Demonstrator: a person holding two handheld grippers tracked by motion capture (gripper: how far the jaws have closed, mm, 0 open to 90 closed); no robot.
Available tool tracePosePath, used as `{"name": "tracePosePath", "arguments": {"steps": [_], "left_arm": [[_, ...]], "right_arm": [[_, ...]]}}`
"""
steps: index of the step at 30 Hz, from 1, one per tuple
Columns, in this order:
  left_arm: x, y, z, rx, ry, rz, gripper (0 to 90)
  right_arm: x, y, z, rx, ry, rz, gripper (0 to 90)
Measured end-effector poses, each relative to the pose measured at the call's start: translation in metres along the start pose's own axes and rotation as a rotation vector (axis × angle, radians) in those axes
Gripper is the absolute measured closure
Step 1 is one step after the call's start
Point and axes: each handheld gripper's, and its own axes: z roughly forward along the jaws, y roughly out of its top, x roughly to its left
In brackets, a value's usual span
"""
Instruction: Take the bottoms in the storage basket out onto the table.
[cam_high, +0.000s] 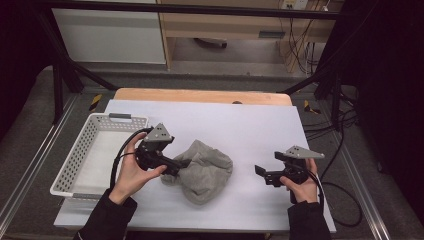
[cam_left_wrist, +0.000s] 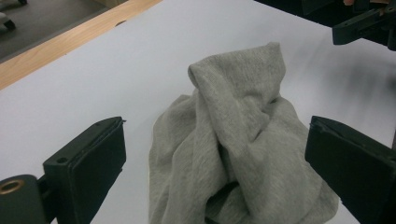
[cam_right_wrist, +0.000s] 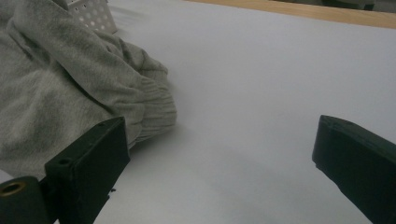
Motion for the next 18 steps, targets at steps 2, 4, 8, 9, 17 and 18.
{"name": "tracePosePath", "arguments": {"steps": [2, 4, 8, 9, 17, 18], "left_arm": [[0.001, -0.002, -0.002, -0.005, 0.001, -0.005, 5.3], [0.003, -0.004, -0.004, -0.005, 0.002, -0.007, 5.3], [0.007, -0.010, -0.009, -0.002, 0.010, -0.010, 5.3], [0.007, -0.011, -0.011, -0.003, 0.011, -0.013, 5.3], [0.012, -0.019, -0.021, -0.001, 0.022, -0.019, 5.3], [0.013, -0.020, -0.022, 0.000, 0.023, -0.022, 5.3]], "right_arm": [[0.000, 0.000, 0.000, 0.002, -0.001, 0.000, 4.2], [0.000, 0.000, 0.000, 0.001, 0.000, -0.001, 4.2], [0.000, 0.000, 0.000, 0.000, -0.001, 0.000, 4.1], [0.000, 0.000, 0.000, 0.002, -0.001, 0.000, 4.1], [0.000, 0.000, 0.001, 0.006, 0.001, -0.002, 4.0], [0.000, 0.000, 0.001, 0.005, 0.001, -0.003, 4.0]]}}
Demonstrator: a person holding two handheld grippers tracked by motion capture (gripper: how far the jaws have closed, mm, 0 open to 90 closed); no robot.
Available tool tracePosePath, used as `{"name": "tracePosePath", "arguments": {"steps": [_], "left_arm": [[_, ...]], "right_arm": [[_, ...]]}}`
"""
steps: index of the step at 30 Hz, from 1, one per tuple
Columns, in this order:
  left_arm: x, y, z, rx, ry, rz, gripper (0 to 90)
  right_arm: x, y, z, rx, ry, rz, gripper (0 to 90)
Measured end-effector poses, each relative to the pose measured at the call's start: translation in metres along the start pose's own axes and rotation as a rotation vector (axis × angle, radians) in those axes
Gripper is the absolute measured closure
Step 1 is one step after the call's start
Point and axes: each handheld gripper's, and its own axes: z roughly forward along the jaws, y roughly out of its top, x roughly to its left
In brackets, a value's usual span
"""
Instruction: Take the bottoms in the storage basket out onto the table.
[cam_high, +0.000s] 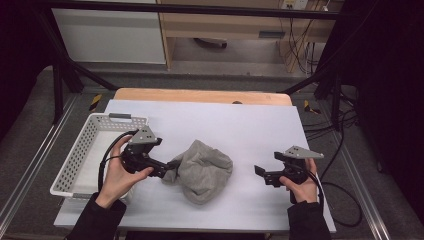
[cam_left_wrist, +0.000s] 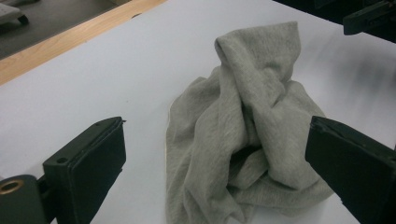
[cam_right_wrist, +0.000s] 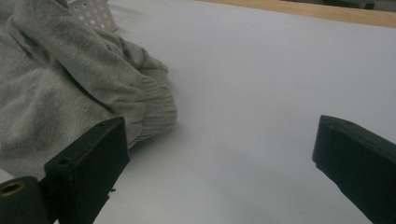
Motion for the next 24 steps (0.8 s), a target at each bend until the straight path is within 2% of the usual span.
{"name": "tracePosePath", "arguments": {"steps": [24], "left_arm": [[0.020, -0.031, -0.021, 0.011, 0.042, -0.042, 5.3]], "right_arm": [[0.000, 0.000, 0.000, 0.004, -0.002, -0.002, 4.0]]}}
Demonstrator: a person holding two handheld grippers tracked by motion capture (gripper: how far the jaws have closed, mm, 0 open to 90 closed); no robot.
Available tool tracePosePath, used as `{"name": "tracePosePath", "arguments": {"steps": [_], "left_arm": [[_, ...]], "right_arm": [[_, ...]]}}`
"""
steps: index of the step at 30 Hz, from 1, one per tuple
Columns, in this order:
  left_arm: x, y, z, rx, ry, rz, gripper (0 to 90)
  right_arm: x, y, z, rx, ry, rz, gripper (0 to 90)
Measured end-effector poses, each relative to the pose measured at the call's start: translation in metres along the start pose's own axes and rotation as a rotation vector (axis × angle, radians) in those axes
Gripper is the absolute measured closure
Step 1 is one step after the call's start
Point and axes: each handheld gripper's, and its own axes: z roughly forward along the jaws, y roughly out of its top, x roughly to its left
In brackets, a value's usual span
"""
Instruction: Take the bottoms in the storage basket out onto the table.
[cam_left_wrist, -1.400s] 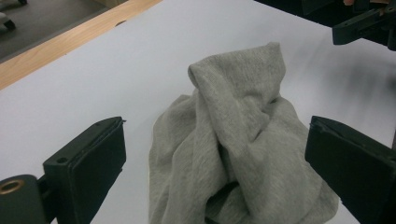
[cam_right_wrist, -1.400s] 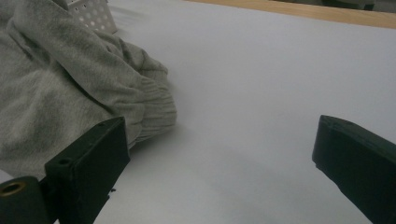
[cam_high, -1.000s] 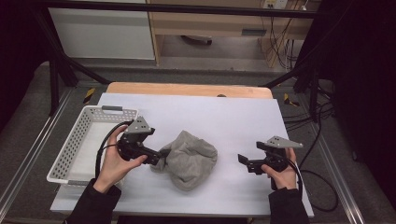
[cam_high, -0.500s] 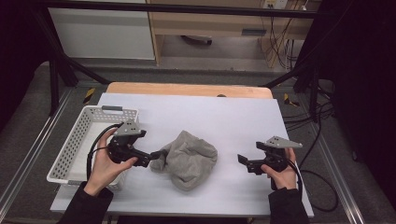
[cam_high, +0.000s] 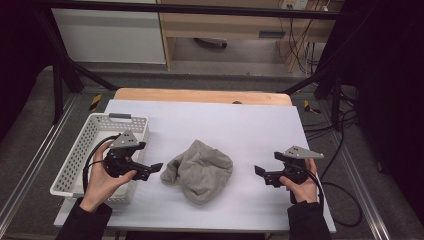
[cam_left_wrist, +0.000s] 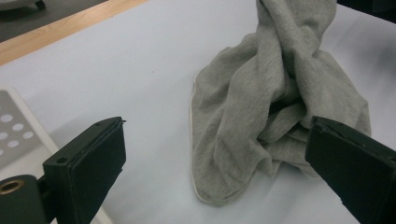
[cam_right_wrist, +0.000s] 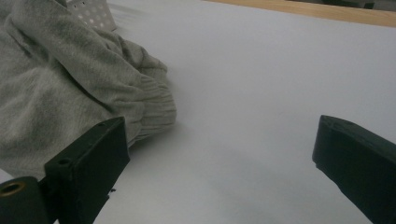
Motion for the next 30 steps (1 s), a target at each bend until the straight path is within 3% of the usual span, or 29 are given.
{"name": "tracePosePath", "arguments": {"steps": [16, 30], "left_arm": [[0.013, -0.018, -0.008, 0.018, 0.027, -0.022, 5.3], [0.017, -0.024, -0.011, 0.020, 0.035, -0.038, 5.3]], "right_arm": [[0.000, 0.000, 0.000, 0.001, 0.002, -0.002, 4.0], [0.000, 0.000, 0.000, 0.002, 0.002, -0.003, 4.0]]}}
